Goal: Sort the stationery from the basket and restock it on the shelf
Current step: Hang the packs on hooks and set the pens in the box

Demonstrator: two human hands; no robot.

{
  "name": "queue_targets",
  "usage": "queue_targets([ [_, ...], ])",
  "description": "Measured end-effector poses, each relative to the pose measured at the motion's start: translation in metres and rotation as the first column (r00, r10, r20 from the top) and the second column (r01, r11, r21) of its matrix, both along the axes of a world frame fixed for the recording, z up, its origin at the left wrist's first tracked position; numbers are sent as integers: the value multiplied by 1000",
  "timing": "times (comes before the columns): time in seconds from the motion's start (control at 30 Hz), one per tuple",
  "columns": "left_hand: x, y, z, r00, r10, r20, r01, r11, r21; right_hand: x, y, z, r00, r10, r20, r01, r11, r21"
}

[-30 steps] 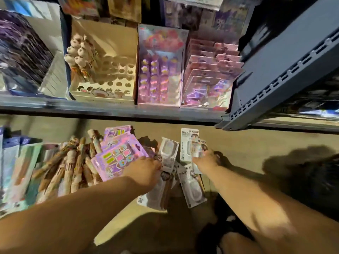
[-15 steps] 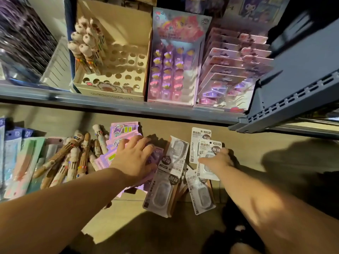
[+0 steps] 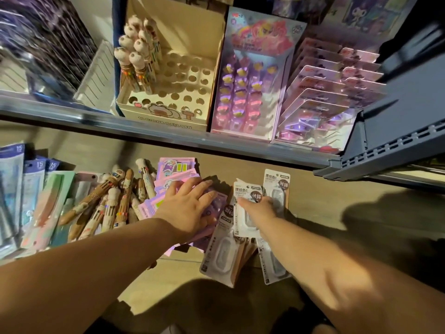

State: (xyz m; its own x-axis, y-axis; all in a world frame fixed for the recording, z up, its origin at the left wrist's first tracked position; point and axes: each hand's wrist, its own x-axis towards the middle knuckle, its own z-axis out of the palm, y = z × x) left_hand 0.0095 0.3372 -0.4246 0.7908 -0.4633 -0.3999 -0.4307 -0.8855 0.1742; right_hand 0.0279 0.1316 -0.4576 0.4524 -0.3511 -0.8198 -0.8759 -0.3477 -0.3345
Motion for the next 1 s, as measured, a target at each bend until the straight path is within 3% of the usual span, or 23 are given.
queue_targets([
  [0.3,1,-4,9,999,39,-26,-39,999,-6,6,-10,4,977,-183,114,177,982,63],
  [0.5,1,-6,12,1000,15,-23,-13,998,69,14,-31,28,960,-213,182,166,955,246],
  [0.6,1,-6,13,999,20,-26,-18,997,72,0,-46,38,986,-113,121,70,946,316],
  [0.7,1,-7,17,999,33,-32,-31,997,72,-24,-44,48,994,-79,69,52,941,335],
  [0.87,1,-6,21,997,61,-56,-57,997,60,-30,-31,43,952,-216,216,168,961,220],
  [1.0,-2,-6,23,996,62,-57,-58,996,64,-21,-37,51,945,-231,230,166,948,271],
])
